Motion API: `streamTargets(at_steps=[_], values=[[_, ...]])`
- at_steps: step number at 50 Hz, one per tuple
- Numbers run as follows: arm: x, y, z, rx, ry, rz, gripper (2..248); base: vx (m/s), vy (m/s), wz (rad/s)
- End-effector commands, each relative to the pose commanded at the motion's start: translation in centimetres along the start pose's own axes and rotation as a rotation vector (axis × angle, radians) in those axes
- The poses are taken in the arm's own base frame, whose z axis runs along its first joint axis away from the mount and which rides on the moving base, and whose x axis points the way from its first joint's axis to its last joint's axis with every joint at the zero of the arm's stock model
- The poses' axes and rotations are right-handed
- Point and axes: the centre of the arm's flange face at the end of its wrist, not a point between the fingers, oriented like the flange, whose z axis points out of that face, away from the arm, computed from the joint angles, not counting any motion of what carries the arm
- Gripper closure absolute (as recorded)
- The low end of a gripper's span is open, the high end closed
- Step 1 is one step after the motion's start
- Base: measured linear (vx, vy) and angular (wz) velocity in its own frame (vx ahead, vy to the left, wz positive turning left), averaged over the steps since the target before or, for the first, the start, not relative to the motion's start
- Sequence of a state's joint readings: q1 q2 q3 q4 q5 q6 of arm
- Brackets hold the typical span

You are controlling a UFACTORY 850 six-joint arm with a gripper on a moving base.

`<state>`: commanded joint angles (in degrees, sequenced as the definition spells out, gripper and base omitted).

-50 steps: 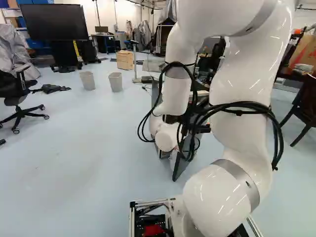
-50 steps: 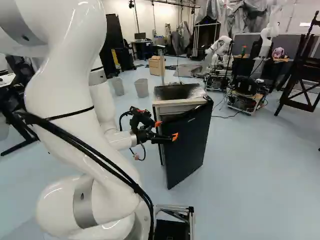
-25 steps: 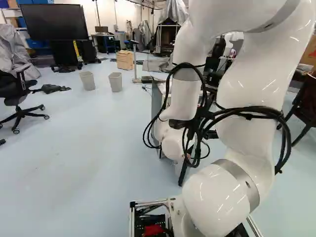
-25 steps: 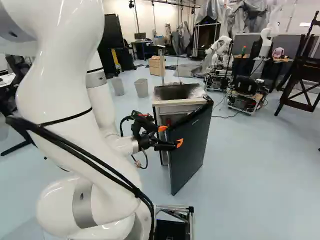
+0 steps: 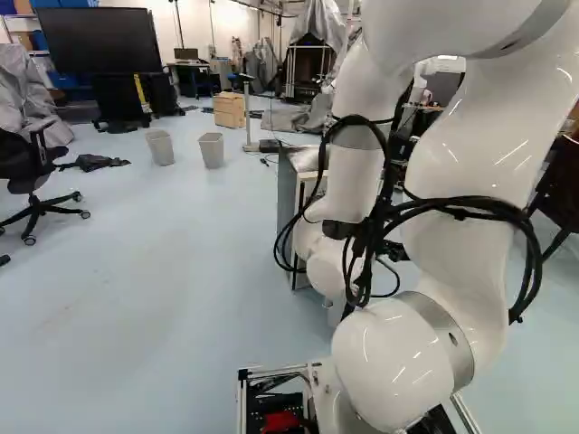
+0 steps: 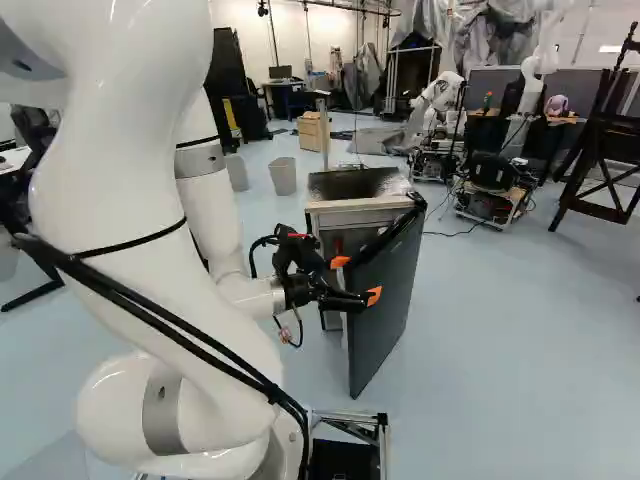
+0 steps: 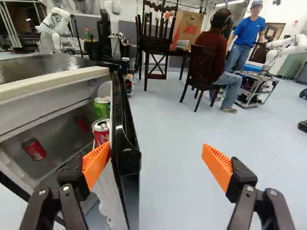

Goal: Grab a drink from the fridge

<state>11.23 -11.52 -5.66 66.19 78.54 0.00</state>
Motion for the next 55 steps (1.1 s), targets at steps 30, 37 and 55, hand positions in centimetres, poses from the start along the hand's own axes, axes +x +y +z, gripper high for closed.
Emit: streamTargets(at_steps=[30, 37, 55], values=[[0.7, 1.6, 3.0, -0.149, 0.002, 0.045, 3, 0.0, 0.0, 0.0], [0.8, 1.9, 3.9, -0.186, 0.001, 0.058, 3, 0.0, 0.0, 0.0], [1.3, 2.6, 6.6, -0.286, 0.0, 0.095, 3, 0.0, 0.0, 0.0]])
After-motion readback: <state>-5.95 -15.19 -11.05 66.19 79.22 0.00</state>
